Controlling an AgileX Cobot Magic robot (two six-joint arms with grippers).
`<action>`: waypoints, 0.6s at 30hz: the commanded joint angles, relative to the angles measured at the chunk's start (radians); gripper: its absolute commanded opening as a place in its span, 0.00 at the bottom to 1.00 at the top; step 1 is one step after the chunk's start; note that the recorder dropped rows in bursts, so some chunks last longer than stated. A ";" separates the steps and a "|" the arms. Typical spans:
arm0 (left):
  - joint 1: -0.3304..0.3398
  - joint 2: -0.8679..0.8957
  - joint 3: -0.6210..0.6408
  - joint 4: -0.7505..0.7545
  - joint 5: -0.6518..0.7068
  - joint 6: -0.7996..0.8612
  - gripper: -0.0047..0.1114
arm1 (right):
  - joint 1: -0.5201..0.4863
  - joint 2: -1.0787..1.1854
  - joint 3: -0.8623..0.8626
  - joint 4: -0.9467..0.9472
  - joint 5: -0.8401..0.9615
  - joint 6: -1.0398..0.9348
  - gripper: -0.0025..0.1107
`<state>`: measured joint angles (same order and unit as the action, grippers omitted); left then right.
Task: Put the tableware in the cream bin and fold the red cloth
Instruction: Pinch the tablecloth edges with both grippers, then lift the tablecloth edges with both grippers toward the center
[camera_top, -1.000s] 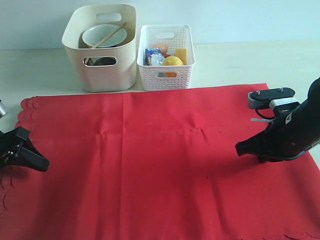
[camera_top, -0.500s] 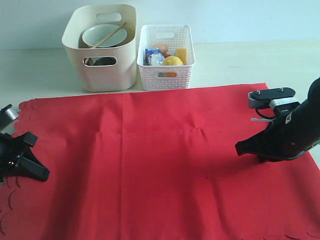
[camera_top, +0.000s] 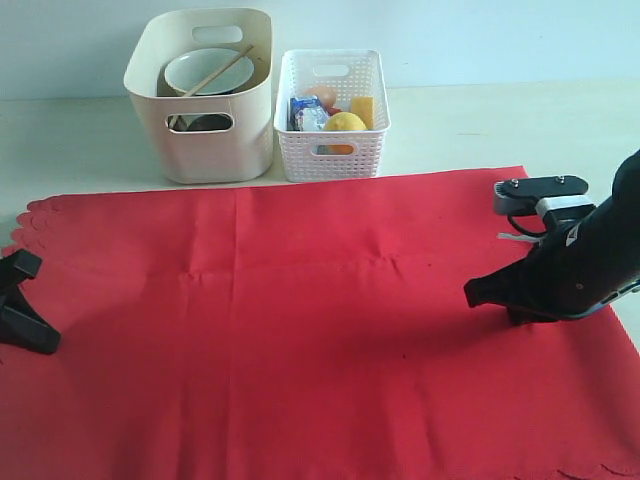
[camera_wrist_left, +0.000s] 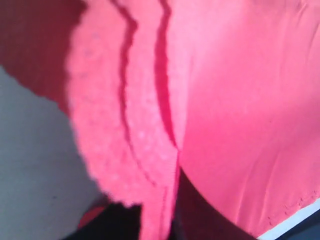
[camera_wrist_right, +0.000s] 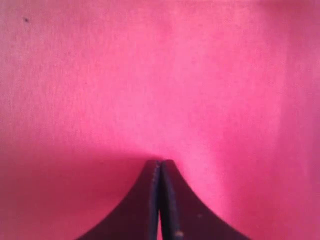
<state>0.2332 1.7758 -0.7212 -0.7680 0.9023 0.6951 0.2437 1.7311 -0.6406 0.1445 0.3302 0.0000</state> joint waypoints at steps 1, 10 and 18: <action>0.016 -0.077 -0.043 0.140 -0.015 -0.113 0.04 | 0.000 0.028 0.014 0.058 0.060 -0.042 0.02; 0.016 -0.150 -0.138 0.284 0.095 -0.237 0.04 | 0.132 0.028 0.014 0.134 0.042 -0.105 0.02; -0.066 -0.241 -0.212 0.265 0.257 -0.262 0.04 | 0.255 0.028 0.014 0.134 -0.008 -0.077 0.02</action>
<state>0.2106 1.5747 -0.9118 -0.4912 1.1093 0.4433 0.4712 1.7344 -0.6413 0.2847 0.2989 -0.0894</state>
